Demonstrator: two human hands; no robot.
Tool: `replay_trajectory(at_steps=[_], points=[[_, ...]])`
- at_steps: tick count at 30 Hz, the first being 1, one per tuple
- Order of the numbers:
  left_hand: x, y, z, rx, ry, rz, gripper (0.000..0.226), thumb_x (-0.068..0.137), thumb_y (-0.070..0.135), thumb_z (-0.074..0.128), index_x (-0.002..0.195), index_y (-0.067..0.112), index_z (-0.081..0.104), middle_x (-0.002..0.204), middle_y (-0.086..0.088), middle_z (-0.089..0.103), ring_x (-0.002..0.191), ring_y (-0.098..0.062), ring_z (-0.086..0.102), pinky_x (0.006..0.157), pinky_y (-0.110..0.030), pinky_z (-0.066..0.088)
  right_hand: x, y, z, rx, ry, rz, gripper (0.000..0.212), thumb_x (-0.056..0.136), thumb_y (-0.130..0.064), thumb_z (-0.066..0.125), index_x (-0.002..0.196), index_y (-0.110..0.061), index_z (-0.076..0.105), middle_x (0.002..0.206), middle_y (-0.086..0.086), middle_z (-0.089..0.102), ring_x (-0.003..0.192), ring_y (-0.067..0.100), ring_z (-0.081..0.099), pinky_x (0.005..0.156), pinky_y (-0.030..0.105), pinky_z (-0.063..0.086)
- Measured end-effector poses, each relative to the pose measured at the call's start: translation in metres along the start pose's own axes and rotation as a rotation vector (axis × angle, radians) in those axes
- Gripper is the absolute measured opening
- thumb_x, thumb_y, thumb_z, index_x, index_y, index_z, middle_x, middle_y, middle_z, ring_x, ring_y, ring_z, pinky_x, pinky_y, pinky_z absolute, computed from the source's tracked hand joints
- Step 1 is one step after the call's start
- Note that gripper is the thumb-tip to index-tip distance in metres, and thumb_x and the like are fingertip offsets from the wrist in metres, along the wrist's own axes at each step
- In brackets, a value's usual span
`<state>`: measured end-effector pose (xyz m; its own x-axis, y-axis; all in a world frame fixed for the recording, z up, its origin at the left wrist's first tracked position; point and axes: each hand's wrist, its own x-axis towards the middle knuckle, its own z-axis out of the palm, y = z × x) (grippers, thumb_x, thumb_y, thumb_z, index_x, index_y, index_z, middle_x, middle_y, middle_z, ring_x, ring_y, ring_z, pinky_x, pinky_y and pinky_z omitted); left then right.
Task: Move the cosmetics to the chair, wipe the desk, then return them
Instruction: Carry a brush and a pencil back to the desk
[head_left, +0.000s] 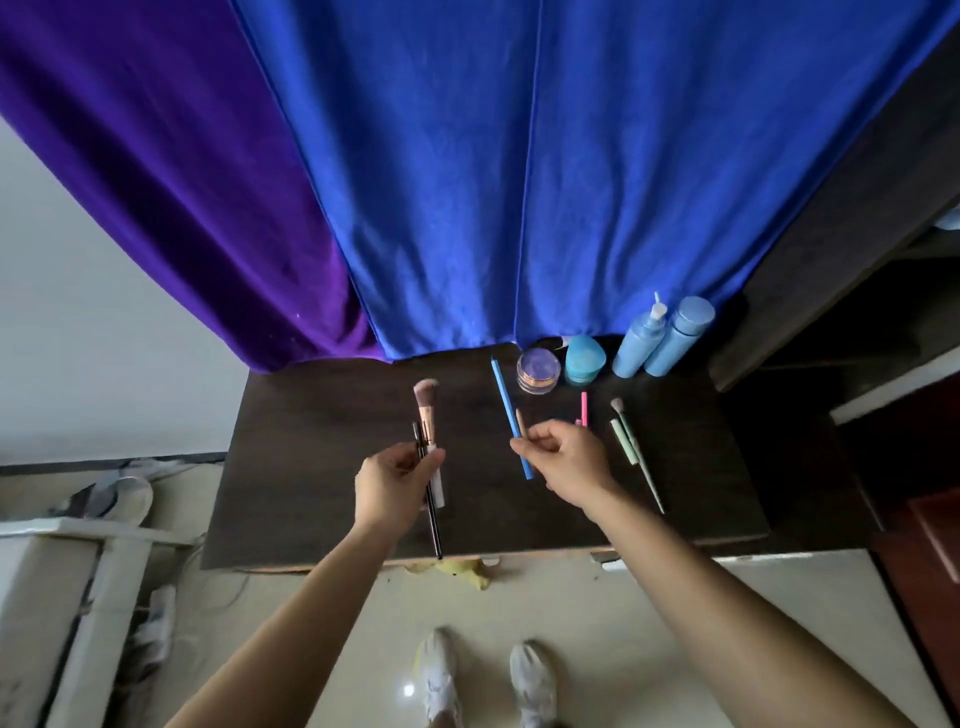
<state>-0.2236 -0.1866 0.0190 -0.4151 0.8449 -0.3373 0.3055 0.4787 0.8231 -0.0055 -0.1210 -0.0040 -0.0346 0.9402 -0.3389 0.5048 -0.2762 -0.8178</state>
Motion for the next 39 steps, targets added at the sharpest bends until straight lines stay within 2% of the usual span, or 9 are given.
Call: replay_trajectory(at_steps=[6, 9, 15, 18, 20, 23, 29, 34, 39], points=[[0.055, -0.053, 0.04, 0.207, -0.105, -0.102, 0.033, 0.085, 0.039, 0.073, 0.073, 0.009, 0.069, 0.063, -0.011, 0.066, 0.07, -0.035, 0.068, 0.066, -0.044, 0.059, 0.032, 0.037, 0.046, -0.141, 0.005, 0.165, 0.025, 0.081, -0.042, 0.08, 0.093, -0.021, 0.074, 0.071, -0.016, 0.066, 0.07, 0.003, 0.065, 0.062, 0.02, 0.05], [0.067, -0.064, 0.051, 0.333, -0.105, -0.08, 0.028, 0.087, 0.041, 0.07, 0.076, 0.015, 0.069, 0.063, 0.0, 0.063, 0.076, -0.03, 0.067, 0.059, -0.029, 0.045, 0.036, 0.046, 0.056, -0.217, 0.029, 0.192, 0.029, 0.085, -0.042, 0.077, 0.101, -0.018, 0.075, 0.085, -0.008, 0.074, 0.08, 0.011, 0.069, 0.07, 0.027, 0.052], [0.079, -0.061, 0.041, 0.522, -0.126, -0.031, 0.039, 0.091, 0.049, 0.058, 0.12, 0.024, 0.062, 0.109, -0.009, 0.06, 0.108, -0.03, 0.056, 0.075, -0.033, 0.042, 0.032, 0.044, 0.047, -0.295, 0.028, 0.233, 0.044, 0.091, -0.047, 0.067, 0.125, -0.018, 0.066, 0.115, 0.001, 0.072, 0.106, 0.019, 0.067, 0.084, 0.03, 0.05], [0.081, -0.035, 0.022, 0.535, -0.147, -0.022, 0.055, 0.093, 0.056, 0.051, 0.137, 0.023, 0.05, 0.132, -0.017, 0.05, 0.129, -0.037, 0.045, 0.1, -0.044, 0.041, 0.031, 0.02, 0.024, -0.375, 0.089, 0.124, 0.042, 0.096, -0.043, 0.06, 0.13, -0.019, 0.062, 0.126, 0.005, 0.064, 0.115, 0.023, 0.063, 0.091, 0.033, 0.048], [0.08, -0.002, 0.006, 0.589, -0.1, 0.102, 0.064, 0.094, 0.059, 0.047, 0.149, 0.027, 0.039, 0.154, -0.015, 0.033, 0.144, -0.036, 0.027, 0.113, -0.05, 0.028, 0.031, -0.005, 0.003, -0.467, 0.193, -0.033, 0.044, 0.098, -0.04, 0.057, 0.136, -0.017, 0.058, 0.133, 0.01, 0.057, 0.121, 0.029, 0.057, 0.096, 0.039, 0.045], [0.075, 0.06, -0.019, 0.677, 0.032, 0.454, 0.066, 0.096, 0.056, 0.045, 0.154, 0.027, 0.031, 0.164, -0.015, 0.014, 0.151, -0.034, 0.008, 0.119, -0.058, 0.012, 0.03, -0.053, -0.038, -0.541, 0.444, -0.302, 0.049, 0.1, -0.035, 0.057, 0.142, -0.012, 0.054, 0.148, 0.022, 0.046, 0.133, 0.04, 0.046, 0.107, 0.046, 0.04], [0.041, 0.174, -0.055, 0.642, 0.216, 1.044, 0.068, 0.096, 0.058, 0.038, 0.154, 0.023, 0.033, 0.164, -0.017, 0.012, 0.151, -0.038, 0.009, 0.116, -0.063, 0.012, -0.006, -0.124, -0.123, -0.653, 0.866, -0.594, 0.06, 0.102, -0.045, 0.049, 0.154, -0.016, 0.037, 0.163, 0.025, 0.018, 0.148, 0.043, 0.026, 0.118, 0.05, 0.027], [0.021, 0.201, -0.031, 0.611, 0.17, 1.422, 0.066, 0.097, 0.055, 0.04, 0.152, 0.018, 0.037, 0.163, -0.019, 0.015, 0.15, -0.039, 0.016, 0.114, -0.063, 0.017, -0.094, -0.095, -0.154, -0.756, 1.099, -0.458, 0.066, 0.101, -0.05, 0.048, 0.157, -0.021, 0.03, 0.165, 0.023, 0.008, 0.153, 0.039, 0.013, 0.12, 0.052, 0.023], [-0.05, 0.205, 0.051, 0.539, -0.129, 1.599, 0.067, 0.095, 0.054, 0.044, 0.15, 0.016, 0.04, 0.162, -0.022, 0.018, 0.148, -0.044, 0.018, 0.113, -0.063, 0.022, -0.221, -0.022, -0.172, -0.934, 1.228, -0.128, 0.067, 0.102, -0.054, 0.042, 0.159, -0.023, 0.023, 0.166, 0.021, 0.006, 0.154, 0.037, 0.01, 0.119, 0.054, 0.025]])
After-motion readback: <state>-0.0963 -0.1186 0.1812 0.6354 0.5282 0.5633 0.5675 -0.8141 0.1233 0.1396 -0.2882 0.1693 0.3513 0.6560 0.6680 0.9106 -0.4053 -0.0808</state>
